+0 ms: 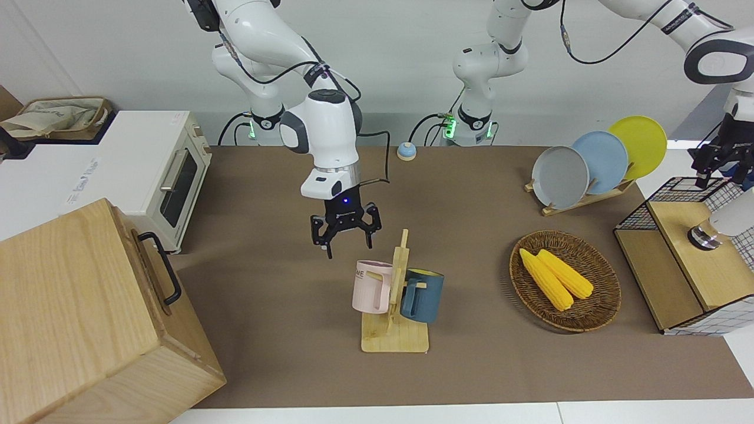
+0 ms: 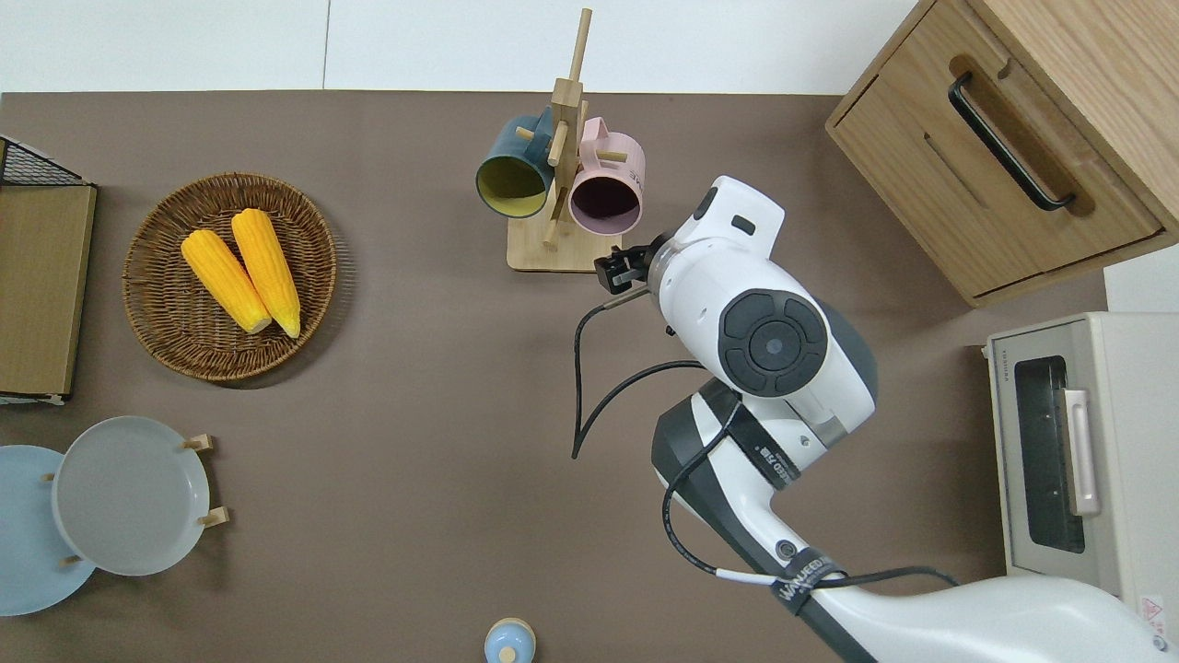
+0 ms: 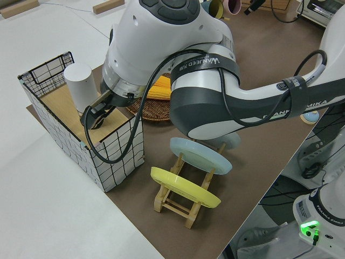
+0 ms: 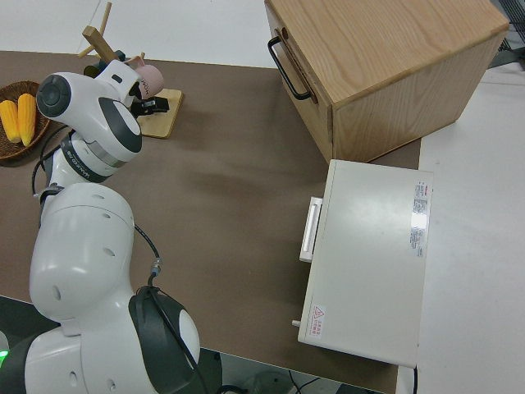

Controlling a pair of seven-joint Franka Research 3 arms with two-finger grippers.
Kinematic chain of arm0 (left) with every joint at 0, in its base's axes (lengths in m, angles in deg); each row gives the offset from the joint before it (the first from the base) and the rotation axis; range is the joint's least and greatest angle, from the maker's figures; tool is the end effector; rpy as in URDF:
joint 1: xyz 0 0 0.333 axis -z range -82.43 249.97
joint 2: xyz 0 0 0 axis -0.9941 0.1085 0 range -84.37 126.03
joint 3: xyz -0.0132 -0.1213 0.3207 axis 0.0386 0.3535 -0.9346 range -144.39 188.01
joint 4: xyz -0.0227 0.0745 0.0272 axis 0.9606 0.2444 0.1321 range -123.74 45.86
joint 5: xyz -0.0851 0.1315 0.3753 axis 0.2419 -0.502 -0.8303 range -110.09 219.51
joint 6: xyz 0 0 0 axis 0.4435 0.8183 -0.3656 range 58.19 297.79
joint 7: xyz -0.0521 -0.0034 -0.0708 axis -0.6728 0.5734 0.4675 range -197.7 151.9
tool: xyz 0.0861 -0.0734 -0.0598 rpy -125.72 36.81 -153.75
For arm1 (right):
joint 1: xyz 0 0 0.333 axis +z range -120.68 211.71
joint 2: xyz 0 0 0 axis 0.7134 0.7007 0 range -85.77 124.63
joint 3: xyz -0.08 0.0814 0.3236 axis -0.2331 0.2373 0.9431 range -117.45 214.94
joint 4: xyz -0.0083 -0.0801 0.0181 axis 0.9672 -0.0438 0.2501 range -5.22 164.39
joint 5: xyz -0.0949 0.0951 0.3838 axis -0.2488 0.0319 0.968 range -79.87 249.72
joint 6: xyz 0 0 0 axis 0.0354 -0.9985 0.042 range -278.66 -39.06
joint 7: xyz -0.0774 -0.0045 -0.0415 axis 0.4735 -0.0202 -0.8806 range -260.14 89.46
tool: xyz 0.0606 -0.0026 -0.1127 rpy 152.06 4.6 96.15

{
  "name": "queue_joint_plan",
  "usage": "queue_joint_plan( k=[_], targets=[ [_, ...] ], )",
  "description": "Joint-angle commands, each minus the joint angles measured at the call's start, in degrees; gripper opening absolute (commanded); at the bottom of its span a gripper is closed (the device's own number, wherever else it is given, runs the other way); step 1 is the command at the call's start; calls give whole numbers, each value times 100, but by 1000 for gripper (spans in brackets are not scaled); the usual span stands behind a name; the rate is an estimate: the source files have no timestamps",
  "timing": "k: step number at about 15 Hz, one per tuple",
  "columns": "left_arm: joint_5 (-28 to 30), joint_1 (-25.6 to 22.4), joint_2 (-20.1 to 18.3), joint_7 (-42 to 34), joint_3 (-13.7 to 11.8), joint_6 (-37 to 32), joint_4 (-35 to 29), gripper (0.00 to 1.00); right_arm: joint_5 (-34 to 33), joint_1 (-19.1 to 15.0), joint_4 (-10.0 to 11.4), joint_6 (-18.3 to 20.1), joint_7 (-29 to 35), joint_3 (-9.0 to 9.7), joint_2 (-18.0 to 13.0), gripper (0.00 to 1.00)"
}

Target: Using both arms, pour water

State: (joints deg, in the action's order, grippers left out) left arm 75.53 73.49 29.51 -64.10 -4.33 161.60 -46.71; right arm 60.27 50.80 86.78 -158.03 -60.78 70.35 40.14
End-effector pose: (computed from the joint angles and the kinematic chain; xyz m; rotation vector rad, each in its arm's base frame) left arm 0.5527 0.3671 0.5382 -3.0257 -0.1102 -0.7004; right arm 0.6534 0.2962 0.4378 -2.9972 -0.4203 -0.7795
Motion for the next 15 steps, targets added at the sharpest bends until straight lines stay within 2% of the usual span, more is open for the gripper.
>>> queue_joint_plan(
  k=[1, 4, 6, 9, 11, 13, 15],
  targets=[
    [614, -9, 45, -563, 3, 296, -101, 995, -189, 192, -561, -6, 111, -139, 372, 979],
    [1150, -79, 151, -1012, 12, 524, -110, 995, -189, 192, -702, -33, 6, -183, 460, 954],
    [1580, -79, 265, -1337, 12, 778, -110, 995, -189, 314, -824, -33, -56, -314, 556, 925],
    [1802, -79, 353, -1514, 21, 1060, -119, 995, -198, 341, -869, -33, -170, -332, 592, 841],
    [1863, -70, 424, -1514, 73, 1245, -119, 995, -198, 341, -956, -33, -345, -358, 627, 751],
    [2039, -79, 485, -1523, 153, 1412, -154, 995, -198, 359, -1097, -24, -635, -402, 697, 568],
    [2197, -70, 529, -1619, 205, 1483, -162, 995, -198, 420, -1229, 11, -785, -446, 759, 454]
  ],
)
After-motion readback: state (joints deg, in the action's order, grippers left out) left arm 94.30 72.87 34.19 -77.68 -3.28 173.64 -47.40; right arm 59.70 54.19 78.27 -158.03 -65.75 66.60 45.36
